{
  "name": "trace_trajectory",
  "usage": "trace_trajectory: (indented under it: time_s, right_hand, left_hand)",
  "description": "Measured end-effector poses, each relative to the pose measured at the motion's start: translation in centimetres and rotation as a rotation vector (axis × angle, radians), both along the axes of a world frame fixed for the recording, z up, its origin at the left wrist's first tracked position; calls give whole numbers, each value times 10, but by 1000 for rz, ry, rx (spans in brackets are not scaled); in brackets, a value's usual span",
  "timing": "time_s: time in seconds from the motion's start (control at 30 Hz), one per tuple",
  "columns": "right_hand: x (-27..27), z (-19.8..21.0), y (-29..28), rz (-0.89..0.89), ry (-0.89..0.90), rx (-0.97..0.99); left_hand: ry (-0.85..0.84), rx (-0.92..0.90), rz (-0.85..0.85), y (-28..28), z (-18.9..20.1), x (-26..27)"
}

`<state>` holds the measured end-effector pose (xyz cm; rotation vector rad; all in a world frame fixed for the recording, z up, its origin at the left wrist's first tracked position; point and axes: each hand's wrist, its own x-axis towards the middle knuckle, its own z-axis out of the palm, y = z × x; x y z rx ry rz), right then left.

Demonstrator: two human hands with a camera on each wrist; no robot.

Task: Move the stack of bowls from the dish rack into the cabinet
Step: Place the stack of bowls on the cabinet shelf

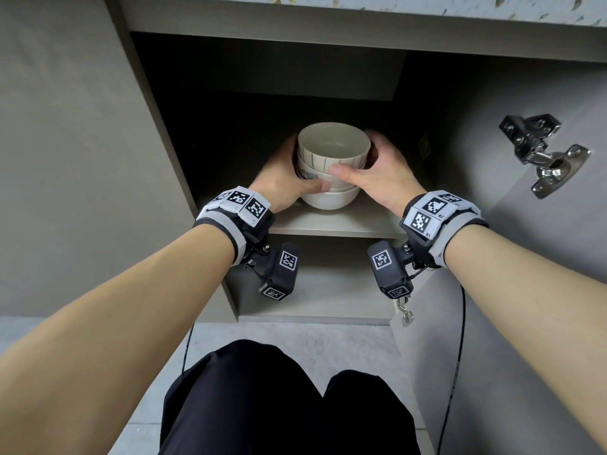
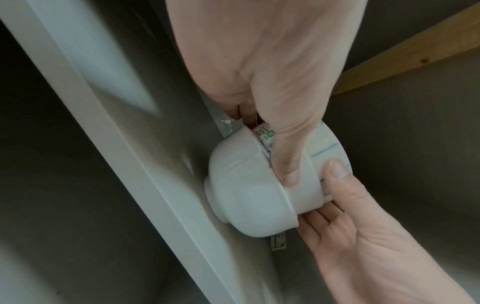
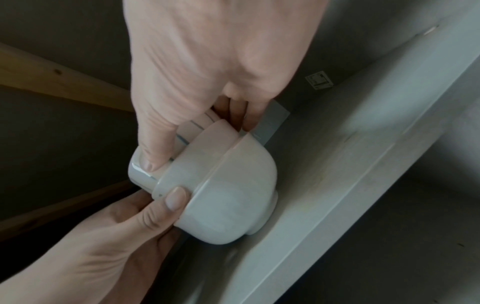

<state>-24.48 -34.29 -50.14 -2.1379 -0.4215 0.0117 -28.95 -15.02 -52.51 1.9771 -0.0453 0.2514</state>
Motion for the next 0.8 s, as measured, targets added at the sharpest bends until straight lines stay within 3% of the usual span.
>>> trace_trajectory:
  time_s: [0.43, 0.8]
  right_hand:
    - [14, -3, 5, 25, -32, 49]
    - [26, -21, -2, 2, 30, 13]
  left_hand:
    - [75, -17, 12, -2, 11, 12]
    - [-3, -8, -17, 8, 0, 16]
